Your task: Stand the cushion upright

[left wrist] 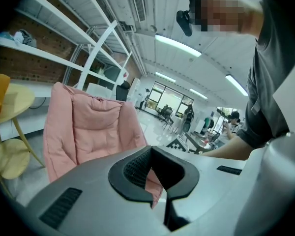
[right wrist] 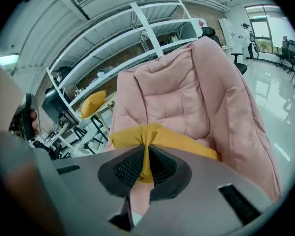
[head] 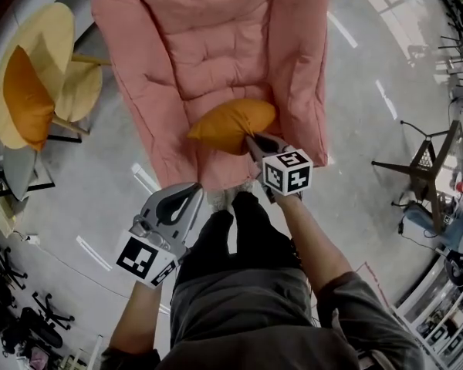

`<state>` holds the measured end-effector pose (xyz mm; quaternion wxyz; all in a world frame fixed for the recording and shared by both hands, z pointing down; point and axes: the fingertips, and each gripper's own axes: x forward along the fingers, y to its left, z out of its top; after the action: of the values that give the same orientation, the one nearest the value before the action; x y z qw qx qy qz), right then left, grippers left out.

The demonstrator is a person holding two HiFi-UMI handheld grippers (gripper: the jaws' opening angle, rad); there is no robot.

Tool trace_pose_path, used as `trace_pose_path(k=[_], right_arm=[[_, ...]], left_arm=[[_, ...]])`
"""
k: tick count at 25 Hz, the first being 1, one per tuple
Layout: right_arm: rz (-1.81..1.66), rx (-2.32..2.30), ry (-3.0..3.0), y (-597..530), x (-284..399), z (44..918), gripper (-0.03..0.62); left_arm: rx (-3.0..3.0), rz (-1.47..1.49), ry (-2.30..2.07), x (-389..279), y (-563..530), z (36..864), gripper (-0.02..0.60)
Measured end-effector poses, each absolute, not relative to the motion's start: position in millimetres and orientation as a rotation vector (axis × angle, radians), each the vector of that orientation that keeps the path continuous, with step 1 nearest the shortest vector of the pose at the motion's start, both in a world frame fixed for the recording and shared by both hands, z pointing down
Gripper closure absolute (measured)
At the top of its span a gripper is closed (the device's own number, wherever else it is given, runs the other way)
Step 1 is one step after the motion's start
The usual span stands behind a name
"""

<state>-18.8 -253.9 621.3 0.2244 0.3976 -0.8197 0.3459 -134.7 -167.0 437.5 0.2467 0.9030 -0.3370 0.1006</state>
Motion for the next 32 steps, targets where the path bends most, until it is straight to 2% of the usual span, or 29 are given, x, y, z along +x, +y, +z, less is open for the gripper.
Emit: trace_pose_path(k=[12, 22, 32], right_arm=[[1.067, 1.046, -2.374, -374, 12, 589, 0.568], [1.08, 1.092, -2.343, -488, 49, 613, 0.569], [1.075, 1.149, -2.261, -547, 69, 642, 0.568]], left_arm=[[2.419, 0.287, -0.993, -92, -227, 426, 0.572], [2.372, 0.32, -1.029, -57, -302, 435, 0.571], [2.352, 0.318, -1.051, -37, -358, 444, 0.571]])
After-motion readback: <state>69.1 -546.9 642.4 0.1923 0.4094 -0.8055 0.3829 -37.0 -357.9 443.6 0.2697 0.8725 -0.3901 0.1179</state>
